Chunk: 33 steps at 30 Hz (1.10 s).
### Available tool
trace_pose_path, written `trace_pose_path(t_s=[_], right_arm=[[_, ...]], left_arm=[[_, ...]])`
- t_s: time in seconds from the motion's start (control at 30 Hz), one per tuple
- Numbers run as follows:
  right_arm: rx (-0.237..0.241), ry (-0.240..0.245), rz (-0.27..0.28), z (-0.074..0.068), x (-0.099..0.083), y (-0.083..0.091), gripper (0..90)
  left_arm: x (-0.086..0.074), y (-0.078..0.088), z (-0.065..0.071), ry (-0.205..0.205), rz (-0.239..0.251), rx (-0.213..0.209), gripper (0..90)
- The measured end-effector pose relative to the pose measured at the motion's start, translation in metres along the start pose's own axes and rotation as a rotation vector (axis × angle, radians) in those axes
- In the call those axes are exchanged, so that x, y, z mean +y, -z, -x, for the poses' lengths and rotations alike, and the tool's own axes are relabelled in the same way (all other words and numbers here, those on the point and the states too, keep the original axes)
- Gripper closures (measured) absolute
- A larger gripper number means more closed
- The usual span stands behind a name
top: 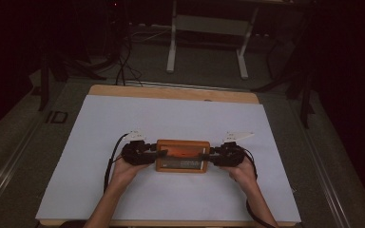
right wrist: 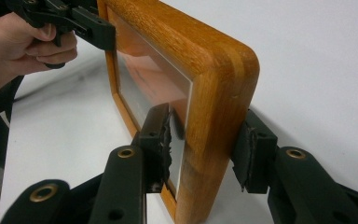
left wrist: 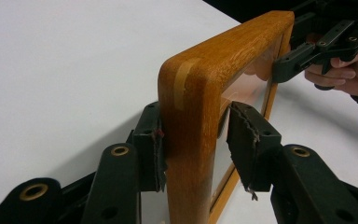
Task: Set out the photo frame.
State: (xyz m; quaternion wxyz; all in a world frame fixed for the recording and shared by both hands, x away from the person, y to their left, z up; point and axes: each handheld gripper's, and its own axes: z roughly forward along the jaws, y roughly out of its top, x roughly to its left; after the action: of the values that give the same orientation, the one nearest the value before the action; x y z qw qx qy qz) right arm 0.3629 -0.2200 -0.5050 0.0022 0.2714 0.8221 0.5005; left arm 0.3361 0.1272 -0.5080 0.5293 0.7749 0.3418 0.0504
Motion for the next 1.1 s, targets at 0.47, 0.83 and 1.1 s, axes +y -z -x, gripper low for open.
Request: trace_pose_path(t_s=[0.47,0.83,1.1], right_arm=[[-0.003,-0.001,0.011,0.0009,-0.0015,-0.0008,60.0],[-0.017,0.005,0.008,-0.0003,-0.0018,-0.0011,59.3],[-0.022,0.014,0.012,-0.0005,-0.0025,0.0,59.0]], left_arm=[[-0.0003,-0.0005,-0.0001,-0.008,-0.007,0.012,57.6],[-0.0024,0.0,-0.0036,0.012,-0.009,0.0,56.7],[-0.0022,0.0006,-0.0029,0.008,-0.013,-0.004,58.6]])
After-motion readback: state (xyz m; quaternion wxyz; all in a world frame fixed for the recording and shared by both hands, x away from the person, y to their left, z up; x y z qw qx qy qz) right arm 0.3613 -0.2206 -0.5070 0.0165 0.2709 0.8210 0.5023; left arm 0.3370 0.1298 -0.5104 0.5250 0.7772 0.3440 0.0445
